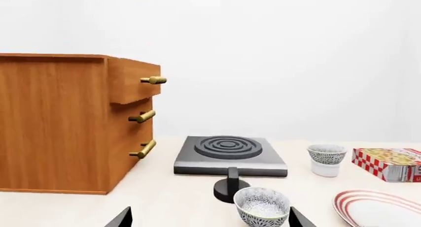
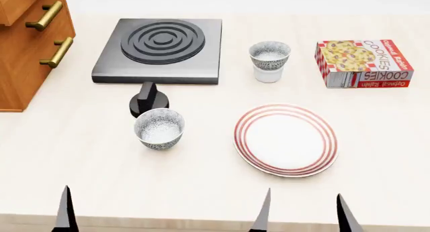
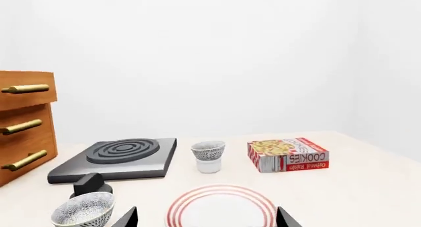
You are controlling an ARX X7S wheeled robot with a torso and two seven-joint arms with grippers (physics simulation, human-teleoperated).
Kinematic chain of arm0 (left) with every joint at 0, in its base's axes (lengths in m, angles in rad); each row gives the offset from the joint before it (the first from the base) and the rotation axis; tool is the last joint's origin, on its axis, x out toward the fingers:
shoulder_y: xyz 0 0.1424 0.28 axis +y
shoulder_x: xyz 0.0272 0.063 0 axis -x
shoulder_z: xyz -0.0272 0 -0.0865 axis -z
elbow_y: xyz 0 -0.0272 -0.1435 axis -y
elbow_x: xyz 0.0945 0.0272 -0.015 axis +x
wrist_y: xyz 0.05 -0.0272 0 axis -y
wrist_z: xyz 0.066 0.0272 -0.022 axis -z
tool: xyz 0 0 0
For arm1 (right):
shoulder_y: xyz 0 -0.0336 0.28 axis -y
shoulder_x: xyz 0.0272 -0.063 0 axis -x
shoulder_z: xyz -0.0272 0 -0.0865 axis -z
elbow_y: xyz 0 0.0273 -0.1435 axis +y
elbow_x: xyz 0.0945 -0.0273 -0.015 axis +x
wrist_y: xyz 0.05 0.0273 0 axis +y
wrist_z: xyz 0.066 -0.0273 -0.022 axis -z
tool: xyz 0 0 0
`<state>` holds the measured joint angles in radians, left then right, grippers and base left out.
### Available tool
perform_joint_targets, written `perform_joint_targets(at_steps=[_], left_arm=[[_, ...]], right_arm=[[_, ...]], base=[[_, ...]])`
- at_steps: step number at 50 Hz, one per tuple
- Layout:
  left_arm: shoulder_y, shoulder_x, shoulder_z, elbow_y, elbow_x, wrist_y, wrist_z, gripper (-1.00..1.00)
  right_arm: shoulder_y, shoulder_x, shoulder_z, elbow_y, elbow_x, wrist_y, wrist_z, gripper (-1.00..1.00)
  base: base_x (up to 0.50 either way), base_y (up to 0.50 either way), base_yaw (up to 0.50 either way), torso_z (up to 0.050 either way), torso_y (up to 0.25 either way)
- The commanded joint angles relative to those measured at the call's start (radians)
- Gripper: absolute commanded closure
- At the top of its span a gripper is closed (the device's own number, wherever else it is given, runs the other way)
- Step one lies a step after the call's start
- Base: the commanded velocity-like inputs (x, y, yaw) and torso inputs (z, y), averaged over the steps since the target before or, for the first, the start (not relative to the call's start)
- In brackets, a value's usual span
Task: Pick the akita bowl on the ramekin and place it on the plate.
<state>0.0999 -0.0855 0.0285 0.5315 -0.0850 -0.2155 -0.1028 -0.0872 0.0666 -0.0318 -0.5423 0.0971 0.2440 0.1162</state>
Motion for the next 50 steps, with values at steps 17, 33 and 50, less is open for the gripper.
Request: perform_joint_targets(at_steps=[17, 33, 50], left_arm=[[0.058, -0.059, 0.015, 0.330, -0.037, -0.145, -0.055, -1.00], [0.057, -0.069, 0.034, 0.319, -0.040, -0.142, -0.077, -1.00], [0.051, -0.083, 0.046, 0.312, -0.040, -0.152, -0.101, -1.00]], right_arm=[[-0.048, 0.056, -0.003, -0.309, 0.075, 0.131, 0.067, -1.00], [-0.047, 0.079, -0.022, -0.294, 0.067, 0.123, 0.090, -1.00], [-0.046, 0.092, -0.031, -0.299, 0.082, 0.137, 0.115, -1.00]], base=[[0.16, 0.00, 0.00, 0.000, 0.000], [0.50, 0.00, 0.00, 0.000, 0.000], [0.50, 0.00, 0.00, 0.000, 0.000]])
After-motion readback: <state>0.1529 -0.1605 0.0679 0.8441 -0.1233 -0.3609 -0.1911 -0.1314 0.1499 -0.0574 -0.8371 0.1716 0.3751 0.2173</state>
